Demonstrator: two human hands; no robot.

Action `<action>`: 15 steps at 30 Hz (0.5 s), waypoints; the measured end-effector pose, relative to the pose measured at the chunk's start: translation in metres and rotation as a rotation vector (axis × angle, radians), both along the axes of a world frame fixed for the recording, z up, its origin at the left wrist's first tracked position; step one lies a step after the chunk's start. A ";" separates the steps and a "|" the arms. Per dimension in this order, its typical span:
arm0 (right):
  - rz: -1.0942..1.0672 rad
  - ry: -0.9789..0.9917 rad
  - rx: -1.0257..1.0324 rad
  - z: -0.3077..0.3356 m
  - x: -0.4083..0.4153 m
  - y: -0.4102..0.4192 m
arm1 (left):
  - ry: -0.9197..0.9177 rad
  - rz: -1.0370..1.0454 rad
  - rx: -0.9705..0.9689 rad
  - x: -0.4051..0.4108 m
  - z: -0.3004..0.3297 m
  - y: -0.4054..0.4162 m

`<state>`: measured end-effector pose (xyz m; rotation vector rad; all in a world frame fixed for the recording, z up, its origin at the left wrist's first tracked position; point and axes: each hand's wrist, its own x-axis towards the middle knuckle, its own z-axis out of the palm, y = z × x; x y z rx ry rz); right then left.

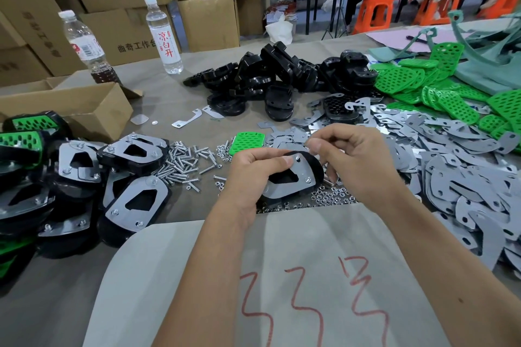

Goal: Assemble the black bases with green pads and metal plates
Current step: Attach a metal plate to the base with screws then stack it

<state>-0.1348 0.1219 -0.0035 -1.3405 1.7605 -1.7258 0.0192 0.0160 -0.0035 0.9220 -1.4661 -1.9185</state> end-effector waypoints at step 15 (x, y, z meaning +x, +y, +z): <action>-0.002 0.009 0.025 -0.005 0.009 -0.005 | -0.032 0.032 -0.134 -0.004 -0.005 0.002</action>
